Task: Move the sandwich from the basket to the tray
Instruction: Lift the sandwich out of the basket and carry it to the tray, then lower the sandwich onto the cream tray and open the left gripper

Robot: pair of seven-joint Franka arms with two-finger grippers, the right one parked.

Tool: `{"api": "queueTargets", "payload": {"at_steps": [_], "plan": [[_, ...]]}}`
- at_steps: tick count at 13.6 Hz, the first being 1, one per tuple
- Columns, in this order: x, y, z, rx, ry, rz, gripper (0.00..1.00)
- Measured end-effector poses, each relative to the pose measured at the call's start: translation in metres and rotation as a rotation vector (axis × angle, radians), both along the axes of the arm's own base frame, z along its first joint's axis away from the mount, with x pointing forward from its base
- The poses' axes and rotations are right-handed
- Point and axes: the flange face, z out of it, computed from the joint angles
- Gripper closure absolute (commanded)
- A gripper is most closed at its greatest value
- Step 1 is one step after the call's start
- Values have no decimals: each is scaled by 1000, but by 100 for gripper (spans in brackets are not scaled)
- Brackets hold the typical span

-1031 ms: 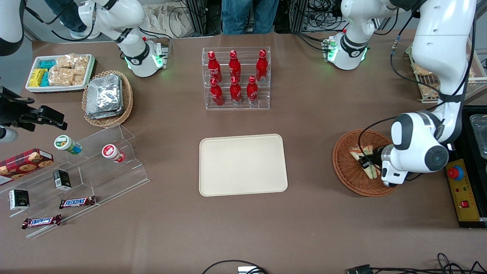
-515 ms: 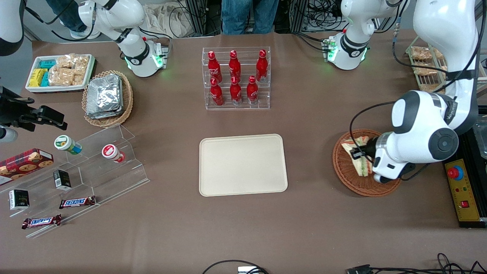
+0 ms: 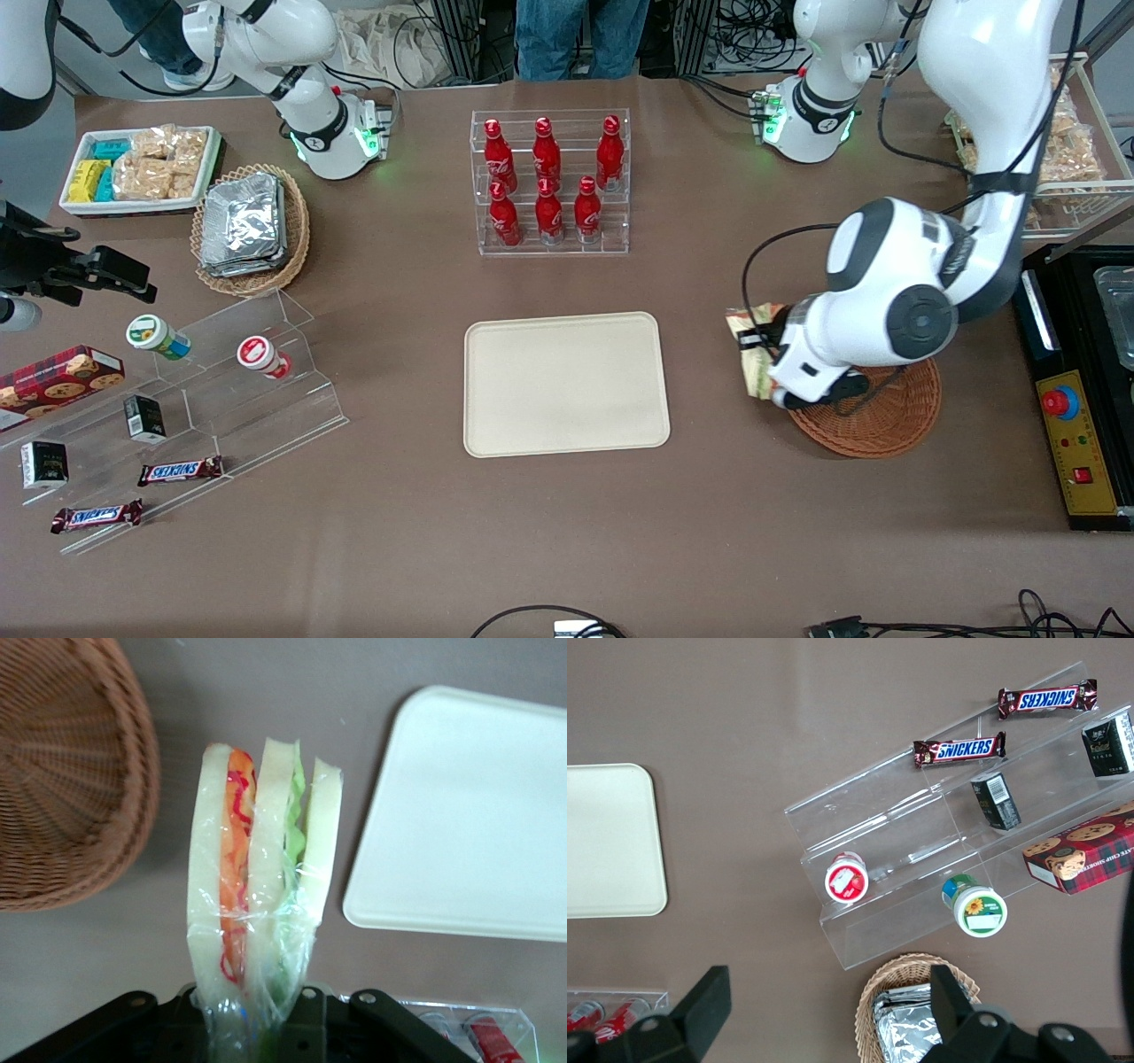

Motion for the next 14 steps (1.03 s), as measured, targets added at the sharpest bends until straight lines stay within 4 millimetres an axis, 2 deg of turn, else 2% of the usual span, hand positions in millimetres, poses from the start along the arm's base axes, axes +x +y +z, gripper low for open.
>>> {"api": "queueTargets", "payload": {"at_steps": [4, 8, 9, 14], "plan": [[-10, -49, -27, -35, 38, -100, 88], [-27, -123, -59, -6, 23, -264, 86], [-28, -135, -69, -11, 24, -279, 86], [-25, -163, -131, -64, 6, -284, 79]]}}
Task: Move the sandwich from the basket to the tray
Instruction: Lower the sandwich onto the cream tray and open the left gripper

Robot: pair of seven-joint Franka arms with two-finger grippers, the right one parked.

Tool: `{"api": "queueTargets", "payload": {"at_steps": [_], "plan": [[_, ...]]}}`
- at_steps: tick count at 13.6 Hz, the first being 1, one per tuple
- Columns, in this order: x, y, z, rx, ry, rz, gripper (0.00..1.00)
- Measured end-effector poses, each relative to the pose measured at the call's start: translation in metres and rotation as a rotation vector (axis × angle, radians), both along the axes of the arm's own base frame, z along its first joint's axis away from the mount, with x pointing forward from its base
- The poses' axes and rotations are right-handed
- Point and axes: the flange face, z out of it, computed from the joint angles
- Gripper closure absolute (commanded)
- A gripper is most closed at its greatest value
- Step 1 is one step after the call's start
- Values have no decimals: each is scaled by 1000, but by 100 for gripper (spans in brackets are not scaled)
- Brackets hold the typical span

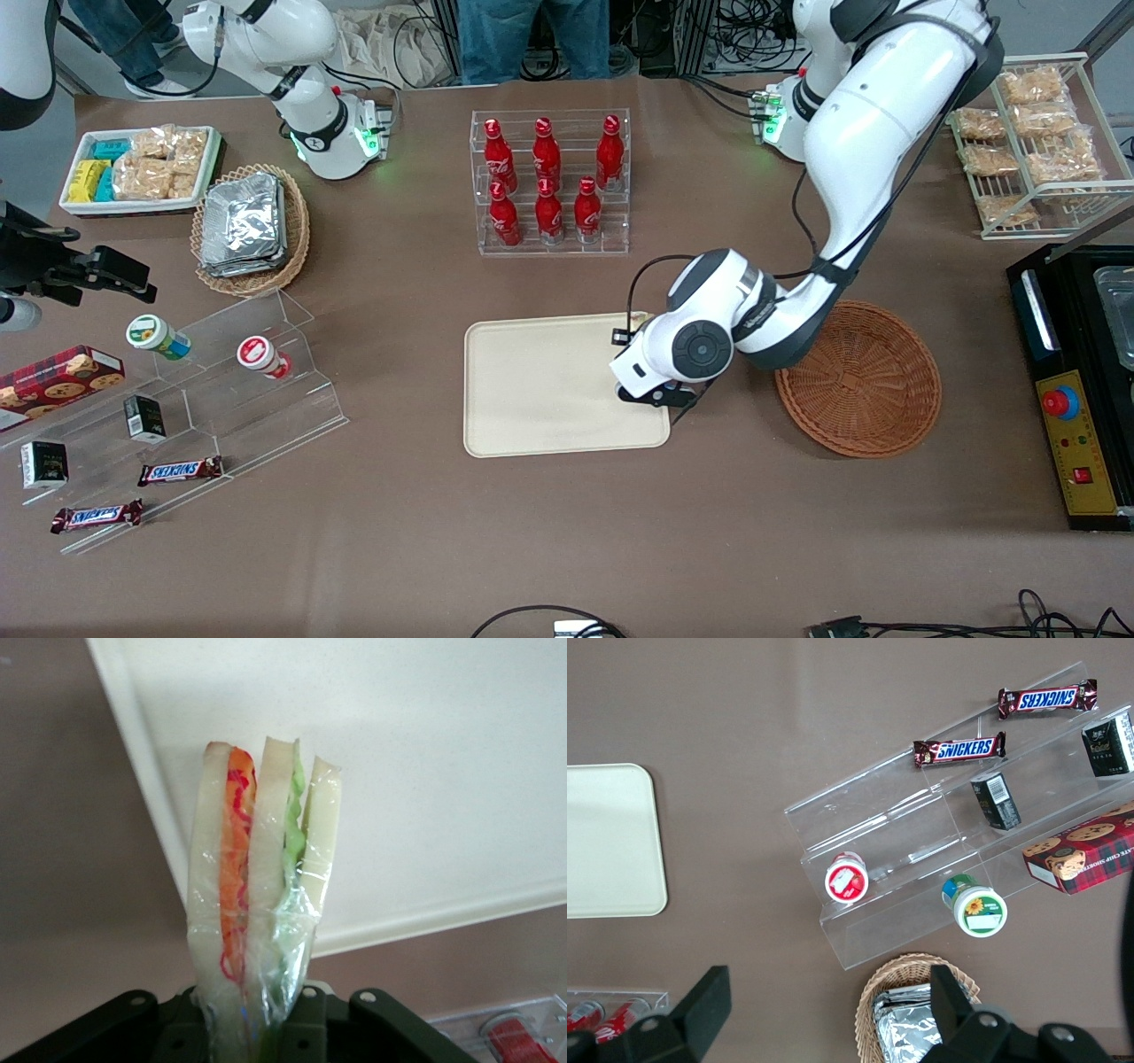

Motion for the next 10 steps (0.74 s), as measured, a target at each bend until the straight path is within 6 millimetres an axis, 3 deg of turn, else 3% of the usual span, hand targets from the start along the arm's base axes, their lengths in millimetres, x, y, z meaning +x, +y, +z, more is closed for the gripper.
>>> {"api": "queueTargets", "payload": {"at_steps": [2, 5, 10], "plan": [[1, 1, -23, 10, 1, -8, 78], [6, 10, -41, 29, 7, -2, 78], [17, 13, -43, 35, -28, 108, 77]]}}
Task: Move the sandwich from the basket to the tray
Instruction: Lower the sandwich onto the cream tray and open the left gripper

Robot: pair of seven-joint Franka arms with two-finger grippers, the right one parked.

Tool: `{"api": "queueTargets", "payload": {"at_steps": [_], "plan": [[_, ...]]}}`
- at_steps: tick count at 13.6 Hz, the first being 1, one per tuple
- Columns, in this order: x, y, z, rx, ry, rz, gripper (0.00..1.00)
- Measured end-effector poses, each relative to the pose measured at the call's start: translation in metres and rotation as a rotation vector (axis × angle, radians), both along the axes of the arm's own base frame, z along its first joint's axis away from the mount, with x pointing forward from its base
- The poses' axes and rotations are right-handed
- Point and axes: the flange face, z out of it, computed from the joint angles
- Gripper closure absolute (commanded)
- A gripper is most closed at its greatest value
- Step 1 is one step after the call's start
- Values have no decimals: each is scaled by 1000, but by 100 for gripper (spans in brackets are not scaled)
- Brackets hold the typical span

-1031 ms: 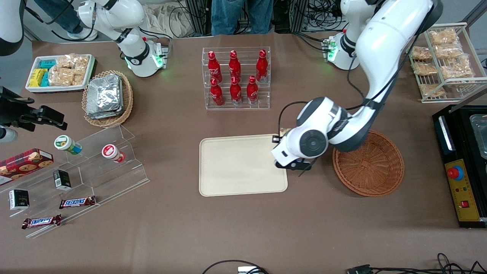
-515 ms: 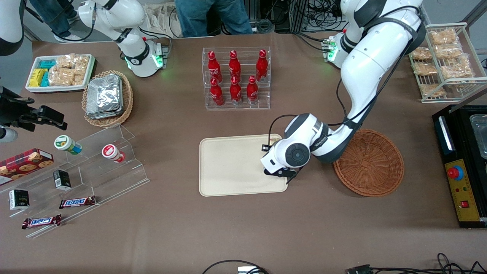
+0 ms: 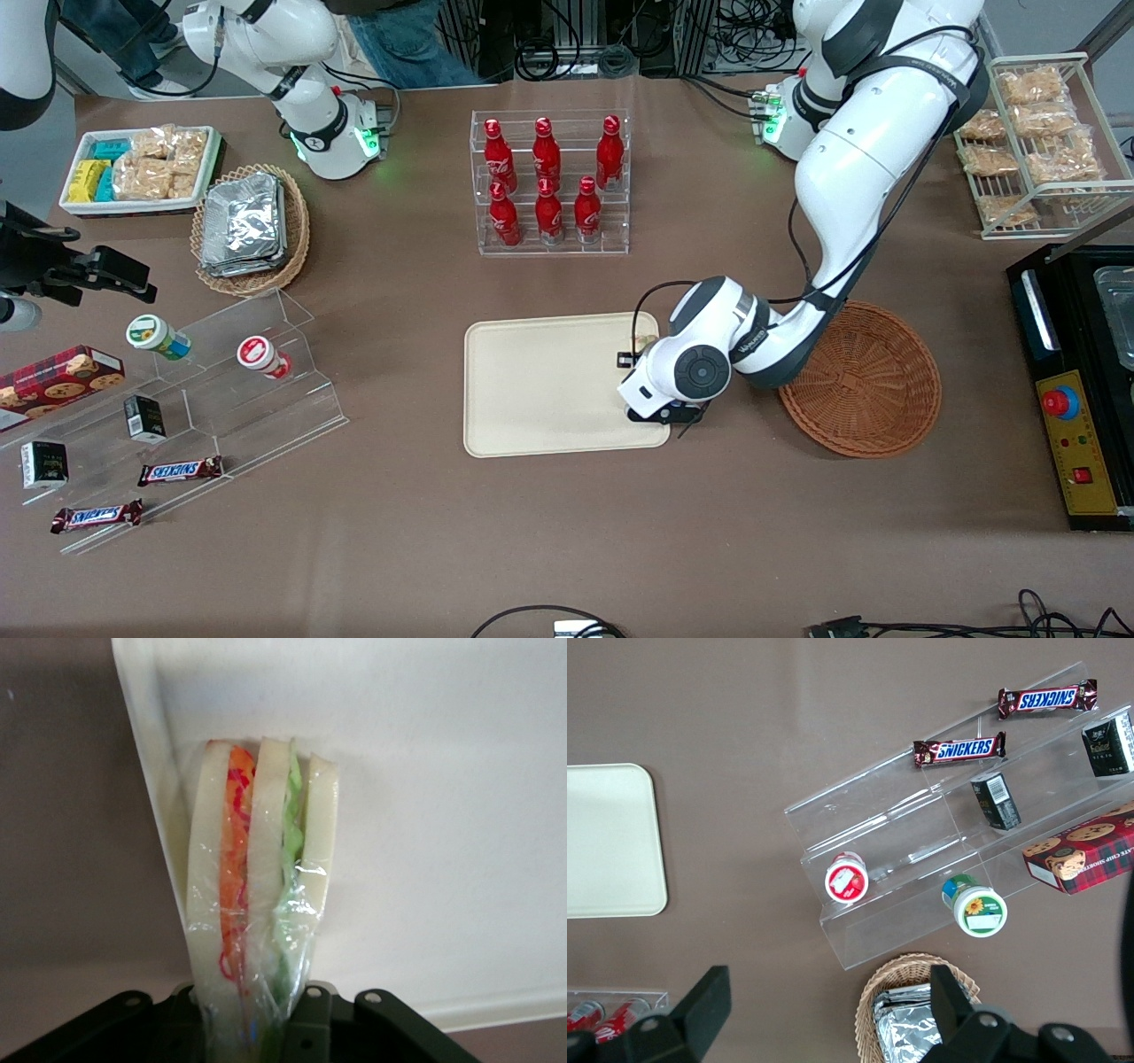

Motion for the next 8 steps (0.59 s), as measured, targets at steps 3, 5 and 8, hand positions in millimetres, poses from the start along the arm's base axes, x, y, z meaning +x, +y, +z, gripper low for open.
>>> {"api": "queueTargets", "payload": {"at_steps": [3, 5, 8], "plan": [[0, 0, -1, 2, -1, 13, 23], [1, 0, 0, 1, -6, 13, 0], [3, 1, -1, 0, -13, 16, 0]]}}
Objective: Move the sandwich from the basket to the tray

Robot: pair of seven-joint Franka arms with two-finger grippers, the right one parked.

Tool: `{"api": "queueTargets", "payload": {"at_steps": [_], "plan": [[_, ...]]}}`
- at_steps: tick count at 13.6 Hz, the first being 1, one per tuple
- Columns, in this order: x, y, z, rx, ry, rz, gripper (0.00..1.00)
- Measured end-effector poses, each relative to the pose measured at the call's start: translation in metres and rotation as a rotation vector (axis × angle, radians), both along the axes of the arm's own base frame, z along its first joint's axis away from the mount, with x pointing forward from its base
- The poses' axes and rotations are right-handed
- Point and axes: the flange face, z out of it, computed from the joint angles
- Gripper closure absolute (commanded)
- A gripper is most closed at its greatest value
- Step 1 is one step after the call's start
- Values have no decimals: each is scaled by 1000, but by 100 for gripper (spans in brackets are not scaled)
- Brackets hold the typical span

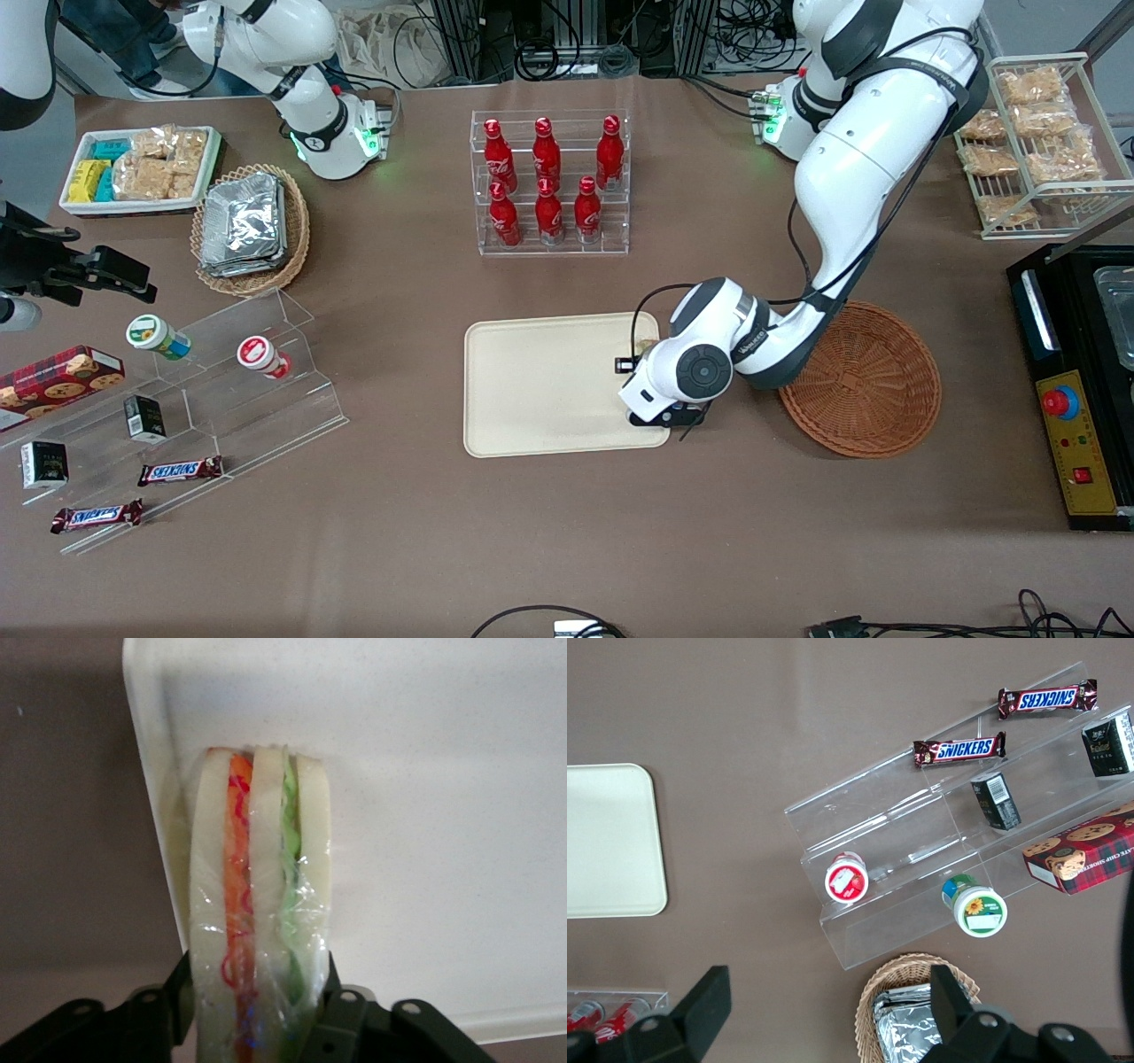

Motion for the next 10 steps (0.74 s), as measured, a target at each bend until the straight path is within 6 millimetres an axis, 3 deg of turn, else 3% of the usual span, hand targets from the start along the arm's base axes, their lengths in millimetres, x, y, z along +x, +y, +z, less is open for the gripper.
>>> {"api": "queueTargets", "payload": {"at_steps": [2, 5, 8, 10], "plan": [[5, 1, 5, -5, -12, 7, 0], [25, 13, 44, -1, -42, 27, 0], [41, 44, 118, 54, -37, 39, 0], [51, 85, 171, 95, -43, 78, 0]]}}
